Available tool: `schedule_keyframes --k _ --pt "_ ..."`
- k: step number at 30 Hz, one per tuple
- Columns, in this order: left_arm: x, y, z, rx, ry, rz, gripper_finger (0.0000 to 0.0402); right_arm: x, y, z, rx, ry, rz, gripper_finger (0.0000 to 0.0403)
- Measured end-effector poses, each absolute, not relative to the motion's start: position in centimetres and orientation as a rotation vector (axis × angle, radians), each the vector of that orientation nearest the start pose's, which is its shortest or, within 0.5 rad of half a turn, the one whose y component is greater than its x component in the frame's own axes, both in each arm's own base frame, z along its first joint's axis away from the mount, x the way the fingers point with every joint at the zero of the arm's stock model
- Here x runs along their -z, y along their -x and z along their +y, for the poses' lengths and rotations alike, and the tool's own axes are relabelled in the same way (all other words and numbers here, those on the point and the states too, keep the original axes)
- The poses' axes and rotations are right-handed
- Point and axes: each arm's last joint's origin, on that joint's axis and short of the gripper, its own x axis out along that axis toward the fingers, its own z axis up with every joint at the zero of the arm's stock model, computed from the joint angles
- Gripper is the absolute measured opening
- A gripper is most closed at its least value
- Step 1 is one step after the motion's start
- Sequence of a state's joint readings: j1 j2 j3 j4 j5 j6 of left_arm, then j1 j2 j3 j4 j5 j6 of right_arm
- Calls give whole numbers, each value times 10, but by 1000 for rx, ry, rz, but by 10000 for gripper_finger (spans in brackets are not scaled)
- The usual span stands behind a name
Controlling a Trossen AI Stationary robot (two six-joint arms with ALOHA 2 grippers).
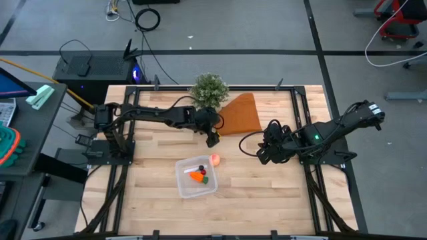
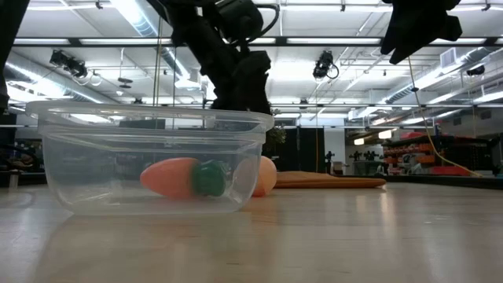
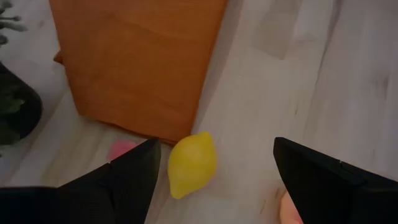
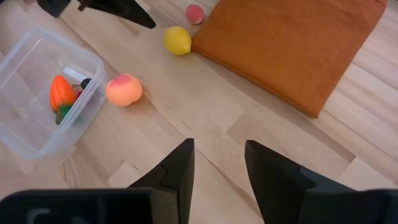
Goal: Pick and placing Produce into tupperware
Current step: Put the yellow lemon into the transparent bin
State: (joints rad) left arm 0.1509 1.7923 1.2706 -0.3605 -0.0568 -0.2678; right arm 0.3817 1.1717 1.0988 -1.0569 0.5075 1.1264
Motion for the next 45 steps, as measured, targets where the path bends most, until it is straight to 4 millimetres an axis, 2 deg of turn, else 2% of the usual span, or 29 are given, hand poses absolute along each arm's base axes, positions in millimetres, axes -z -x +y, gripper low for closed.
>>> schedule_keyframes --k 3,6,9,15,19,27,45 --pt "-213 -378 60 -320 312 888 318 -305 -196 64 640 -538 806 114" --pt "-205 -386 60 -317 371 916 318 -305 -196 64 639 -538 806 114" --pt "-197 -397 55 -296 356 971 318 -305 -197 64 636 -542 802 114" --pt "-196 -419 52 -279 281 1053 318 -305 -197 64 629 -548 809 114" --pt "-205 -428 57 -282 248 1024 318 -305 -197 64 628 -552 809 114" --pt "-208 -427 68 -311 252 1031 318 -305 -197 65 622 -556 813 114" --pt "-204 -419 72 -346 314 1103 318 -305 -197 65 616 -568 821 114"
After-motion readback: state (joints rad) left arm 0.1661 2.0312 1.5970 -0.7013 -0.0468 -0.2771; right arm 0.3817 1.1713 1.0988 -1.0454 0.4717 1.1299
